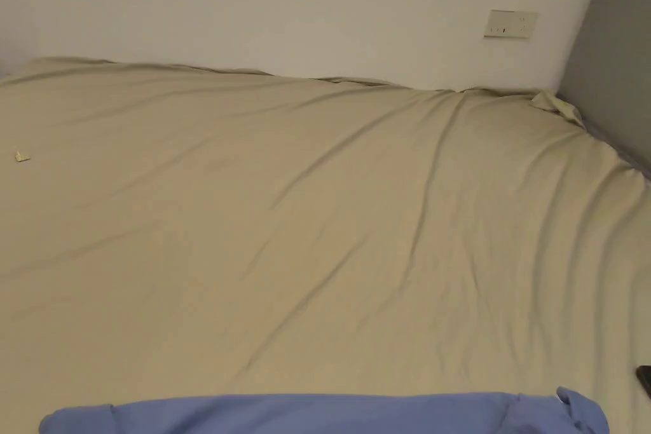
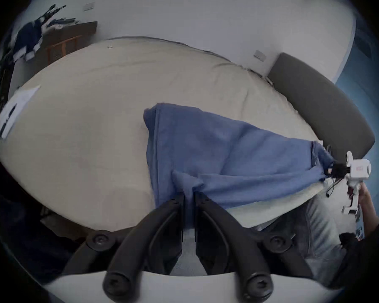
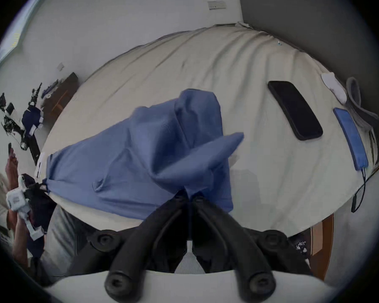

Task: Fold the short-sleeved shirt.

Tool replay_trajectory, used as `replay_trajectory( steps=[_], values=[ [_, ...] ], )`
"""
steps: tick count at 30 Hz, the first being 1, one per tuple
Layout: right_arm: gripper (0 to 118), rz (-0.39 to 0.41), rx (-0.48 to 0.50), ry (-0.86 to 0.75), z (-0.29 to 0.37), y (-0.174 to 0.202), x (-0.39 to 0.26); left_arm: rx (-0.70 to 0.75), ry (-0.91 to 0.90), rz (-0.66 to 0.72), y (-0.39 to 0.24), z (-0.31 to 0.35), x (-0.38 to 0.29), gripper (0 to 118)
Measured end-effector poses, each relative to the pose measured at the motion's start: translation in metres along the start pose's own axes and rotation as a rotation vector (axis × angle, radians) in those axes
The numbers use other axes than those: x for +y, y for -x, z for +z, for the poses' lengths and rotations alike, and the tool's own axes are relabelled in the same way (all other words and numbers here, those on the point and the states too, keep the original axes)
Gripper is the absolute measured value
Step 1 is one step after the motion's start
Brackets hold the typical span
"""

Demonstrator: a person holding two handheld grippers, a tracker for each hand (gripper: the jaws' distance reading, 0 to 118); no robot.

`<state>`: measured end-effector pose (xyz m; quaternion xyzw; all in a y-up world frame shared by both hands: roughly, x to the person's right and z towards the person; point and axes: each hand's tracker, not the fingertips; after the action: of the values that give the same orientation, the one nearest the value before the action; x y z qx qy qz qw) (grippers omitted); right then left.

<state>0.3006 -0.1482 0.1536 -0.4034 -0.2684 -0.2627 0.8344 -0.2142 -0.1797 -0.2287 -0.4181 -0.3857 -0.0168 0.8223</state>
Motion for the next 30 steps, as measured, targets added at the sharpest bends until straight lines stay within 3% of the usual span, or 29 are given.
replay_trajectory(
  steps=[1,2,3,4,5,7,10,12,13,14,15,16,22,24,27,28,30],
  values=[
    [4,0.001,0.023,0.000,-0.002,-0.012,0.001,0.009,0.000,-0.002,0.000,0.000,0.001,15],
    [8,-0.001,0.026,0.016,0.001,-0.010,0.006,0.027,-0.006,0.005,0.000,0.003,0.004,30],
    [26,0.000,0.017,0.012,0.009,-0.007,0.009,0.050,-0.025,0.016,-0.002,0.009,0.008,63],
    [59,0.029,-0.013,-0.020,0.024,0.001,0.013,0.073,-0.049,0.025,-0.005,0.016,0.014,105],
    [71,0.067,-0.032,-0.049,0.038,0.009,0.017,0.059,-0.082,0.035,-0.008,0.023,0.020,111],
    [72,0.165,-0.083,-0.167,0.062,0.031,0.024,0.015,-0.196,0.046,-0.026,0.042,0.034,111],
    [72,0.209,-0.079,-0.296,0.077,0.071,0.032,0.008,-0.280,0.013,-0.063,0.046,0.058,110],
    [65,0.220,-0.059,-0.340,0.073,0.094,0.038,0.023,-0.267,0.006,-0.087,0.037,0.070,106],
    [42,0.224,-0.054,-0.368,0.063,0.096,0.038,0.019,-0.283,-0.013,-0.097,0.031,0.073,89],
    [19,0.229,-0.049,-0.383,0.057,0.105,0.039,0.018,-0.288,-0.047,-0.111,0.027,0.078,58],
    [6,0.221,-0.053,-0.370,0.051,0.114,0.041,0.025,-0.327,-0.087,-0.122,0.021,0.078,21],
    [6,0.210,-0.058,-0.373,0.045,0.121,0.041,0.065,-0.323,-0.119,-0.130,0.014,0.080,1],
    [4,0.224,-0.007,-0.370,0.026,0.145,0.035,0.101,-0.295,-0.142,-0.132,0.002,0.082,0],
    [4,0.242,0.004,-0.365,0.027,0.148,0.033,0.153,-0.292,-0.105,-0.103,0.008,0.085,0],
    [4,0.258,0.029,-0.358,0.029,0.145,0.033,0.072,-0.198,-0.021,-0.035,0.011,0.087,2],
    [4,0.259,0.028,-0.356,0.029,0.144,0.033,0.032,-0.148,0.025,-0.015,0.009,0.085,25],
    [4,0.273,0.028,-0.348,0.030,0.143,0.033,-0.045,-0.041,0.175,0.030,0.000,0.077,104]
  ],
)
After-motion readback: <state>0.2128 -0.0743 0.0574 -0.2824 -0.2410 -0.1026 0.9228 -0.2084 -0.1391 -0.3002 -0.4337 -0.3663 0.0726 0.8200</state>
